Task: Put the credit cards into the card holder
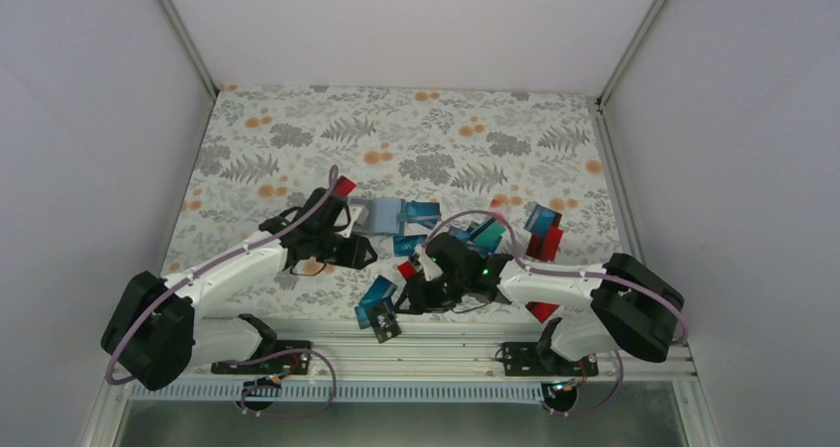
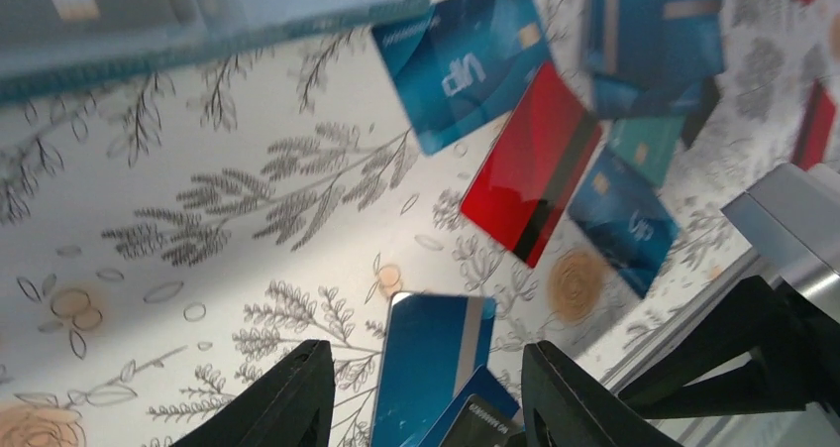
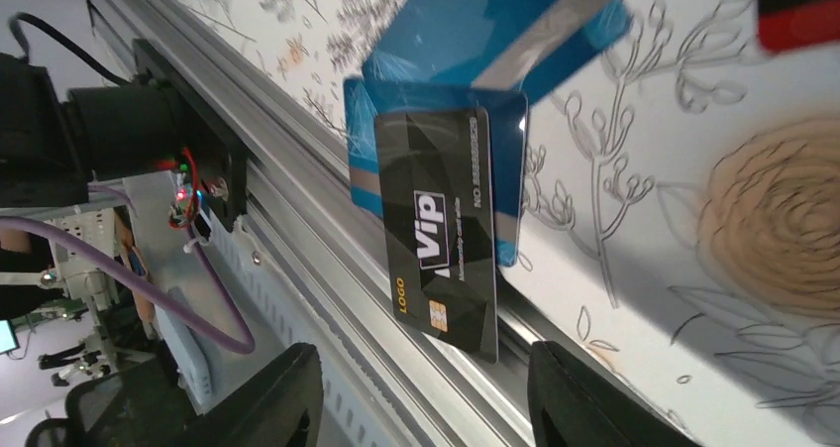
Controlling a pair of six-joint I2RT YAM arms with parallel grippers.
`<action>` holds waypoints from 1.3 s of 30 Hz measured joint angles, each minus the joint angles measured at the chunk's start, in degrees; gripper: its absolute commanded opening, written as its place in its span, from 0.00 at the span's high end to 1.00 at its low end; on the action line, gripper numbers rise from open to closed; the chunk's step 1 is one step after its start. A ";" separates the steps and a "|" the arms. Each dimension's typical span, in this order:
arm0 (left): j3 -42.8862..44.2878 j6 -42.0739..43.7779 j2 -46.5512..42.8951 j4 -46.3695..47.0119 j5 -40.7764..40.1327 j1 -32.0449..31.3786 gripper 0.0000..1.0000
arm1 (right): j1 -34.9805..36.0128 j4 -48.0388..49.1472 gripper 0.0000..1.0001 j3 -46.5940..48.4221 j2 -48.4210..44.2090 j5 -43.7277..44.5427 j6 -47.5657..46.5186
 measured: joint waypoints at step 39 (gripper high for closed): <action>-9.62 -14.58 2.86 4.15 -4.83 -13.14 0.61 | 5.86 20.33 0.96 -3.10 15.91 -4.04 9.16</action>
